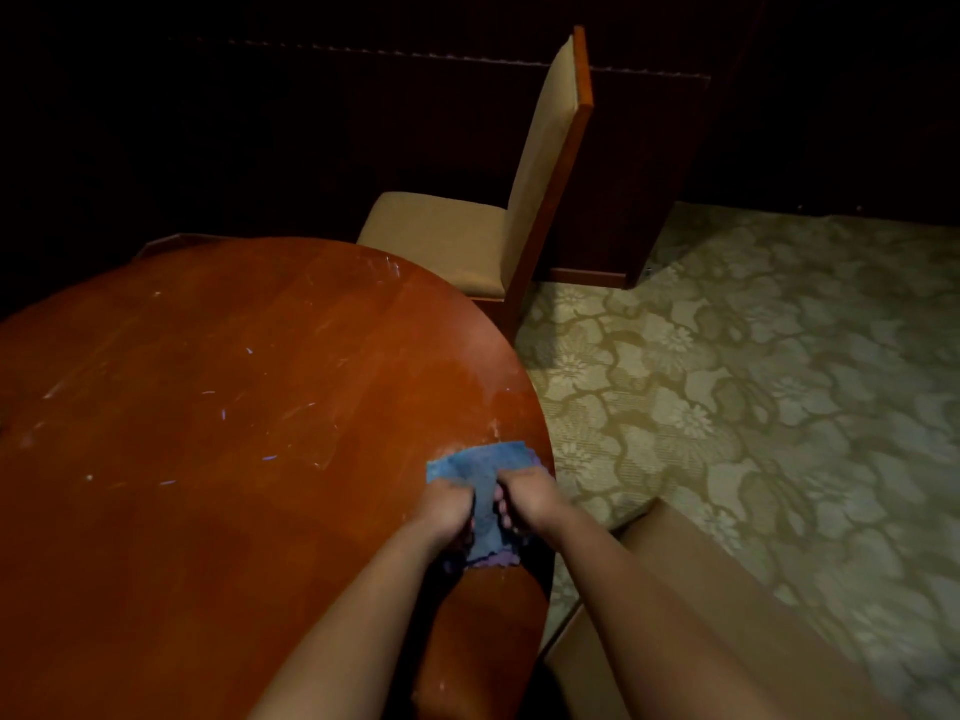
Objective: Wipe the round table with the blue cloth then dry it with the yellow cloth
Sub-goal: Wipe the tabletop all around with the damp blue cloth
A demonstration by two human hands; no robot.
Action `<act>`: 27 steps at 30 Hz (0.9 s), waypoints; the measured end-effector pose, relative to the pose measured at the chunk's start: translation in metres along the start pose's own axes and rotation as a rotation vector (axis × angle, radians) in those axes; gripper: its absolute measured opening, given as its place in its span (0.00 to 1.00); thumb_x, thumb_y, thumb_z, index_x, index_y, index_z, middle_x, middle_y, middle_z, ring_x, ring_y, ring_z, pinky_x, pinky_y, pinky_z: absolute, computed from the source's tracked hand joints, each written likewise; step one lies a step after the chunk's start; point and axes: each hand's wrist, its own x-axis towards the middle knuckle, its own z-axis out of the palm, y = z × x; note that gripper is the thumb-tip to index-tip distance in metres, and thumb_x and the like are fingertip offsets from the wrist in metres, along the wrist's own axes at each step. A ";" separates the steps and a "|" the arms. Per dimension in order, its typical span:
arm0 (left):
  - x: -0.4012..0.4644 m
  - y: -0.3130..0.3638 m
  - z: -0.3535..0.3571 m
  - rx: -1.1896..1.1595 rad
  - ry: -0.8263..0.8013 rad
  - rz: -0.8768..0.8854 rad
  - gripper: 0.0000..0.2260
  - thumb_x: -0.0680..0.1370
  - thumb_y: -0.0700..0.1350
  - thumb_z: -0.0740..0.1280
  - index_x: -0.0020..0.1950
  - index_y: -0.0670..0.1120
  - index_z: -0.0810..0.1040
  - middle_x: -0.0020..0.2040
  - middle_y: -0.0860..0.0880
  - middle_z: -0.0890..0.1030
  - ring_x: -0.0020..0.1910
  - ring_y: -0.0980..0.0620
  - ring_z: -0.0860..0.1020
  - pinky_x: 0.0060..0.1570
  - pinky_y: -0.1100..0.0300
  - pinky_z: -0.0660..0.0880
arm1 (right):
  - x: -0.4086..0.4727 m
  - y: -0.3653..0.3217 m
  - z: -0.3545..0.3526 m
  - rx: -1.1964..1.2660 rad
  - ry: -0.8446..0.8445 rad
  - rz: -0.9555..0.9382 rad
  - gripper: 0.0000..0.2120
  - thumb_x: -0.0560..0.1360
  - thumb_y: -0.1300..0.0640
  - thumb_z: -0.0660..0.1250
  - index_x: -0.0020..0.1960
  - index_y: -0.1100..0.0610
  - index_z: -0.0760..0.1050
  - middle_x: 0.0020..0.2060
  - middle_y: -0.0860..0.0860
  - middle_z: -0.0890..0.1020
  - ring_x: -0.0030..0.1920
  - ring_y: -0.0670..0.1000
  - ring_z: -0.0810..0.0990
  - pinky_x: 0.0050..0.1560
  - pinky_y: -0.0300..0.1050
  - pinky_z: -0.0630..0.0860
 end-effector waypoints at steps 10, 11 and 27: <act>0.026 0.005 -0.006 0.134 0.033 -0.008 0.17 0.79 0.38 0.59 0.30 0.46 0.67 0.28 0.48 0.69 0.28 0.51 0.67 0.31 0.59 0.63 | 0.014 -0.002 -0.007 0.142 -0.016 0.092 0.18 0.81 0.59 0.56 0.35 0.63 0.71 0.19 0.54 0.74 0.20 0.52 0.77 0.18 0.34 0.64; 0.031 0.006 -0.009 0.129 0.020 -0.021 0.17 0.79 0.38 0.60 0.30 0.45 0.68 0.28 0.48 0.70 0.28 0.50 0.68 0.32 0.58 0.63 | 0.016 -0.004 -0.009 0.107 -0.013 0.079 0.18 0.81 0.59 0.56 0.34 0.63 0.71 0.18 0.54 0.73 0.19 0.52 0.76 0.18 0.34 0.62; 0.087 0.057 -0.021 0.623 -0.003 0.103 0.18 0.83 0.46 0.55 0.52 0.33 0.78 0.51 0.34 0.78 0.51 0.38 0.77 0.45 0.49 0.72 | 0.076 -0.051 -0.030 0.006 0.073 -0.005 0.16 0.74 0.63 0.59 0.28 0.62 0.70 0.15 0.54 0.65 0.14 0.51 0.62 0.20 0.33 0.57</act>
